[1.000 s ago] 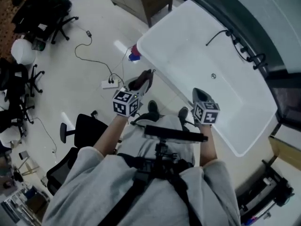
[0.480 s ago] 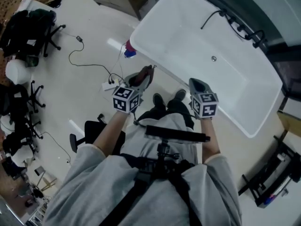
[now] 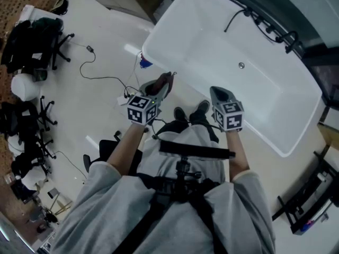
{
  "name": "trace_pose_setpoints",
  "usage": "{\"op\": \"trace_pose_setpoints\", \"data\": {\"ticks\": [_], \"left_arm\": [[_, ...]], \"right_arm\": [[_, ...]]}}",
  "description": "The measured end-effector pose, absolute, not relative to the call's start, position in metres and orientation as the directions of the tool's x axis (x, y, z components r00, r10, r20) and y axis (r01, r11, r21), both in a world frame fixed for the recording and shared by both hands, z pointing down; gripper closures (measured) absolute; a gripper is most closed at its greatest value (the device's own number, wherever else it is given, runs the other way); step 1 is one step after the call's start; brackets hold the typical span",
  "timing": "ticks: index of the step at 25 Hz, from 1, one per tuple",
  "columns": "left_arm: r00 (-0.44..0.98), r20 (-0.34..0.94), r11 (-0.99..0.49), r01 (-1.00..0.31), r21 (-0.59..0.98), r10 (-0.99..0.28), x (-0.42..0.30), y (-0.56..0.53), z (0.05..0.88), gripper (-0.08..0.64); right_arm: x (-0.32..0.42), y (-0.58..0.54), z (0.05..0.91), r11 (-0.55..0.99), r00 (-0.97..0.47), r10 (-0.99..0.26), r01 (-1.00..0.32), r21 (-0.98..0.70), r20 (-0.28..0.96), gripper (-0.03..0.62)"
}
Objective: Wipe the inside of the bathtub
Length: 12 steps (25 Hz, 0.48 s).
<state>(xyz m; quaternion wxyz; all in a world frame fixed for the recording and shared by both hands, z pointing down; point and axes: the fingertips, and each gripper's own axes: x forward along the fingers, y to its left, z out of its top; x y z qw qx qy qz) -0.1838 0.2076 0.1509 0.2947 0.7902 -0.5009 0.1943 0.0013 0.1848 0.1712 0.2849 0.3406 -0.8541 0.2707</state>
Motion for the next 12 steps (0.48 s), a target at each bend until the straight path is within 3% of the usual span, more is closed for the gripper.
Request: {"op": "trace_pose_setpoints", "data": {"ticks": [12], "left_arm": [[0.378, 0.685, -0.360, -0.916, 0.178, -0.623, -0.194, 0.164, 0.158, 0.459]], "right_arm": [[-0.020, 0.145, 0.188, 0.681, -0.653, -0.350, -0.670, -0.295, 0.672, 0.586]]}}
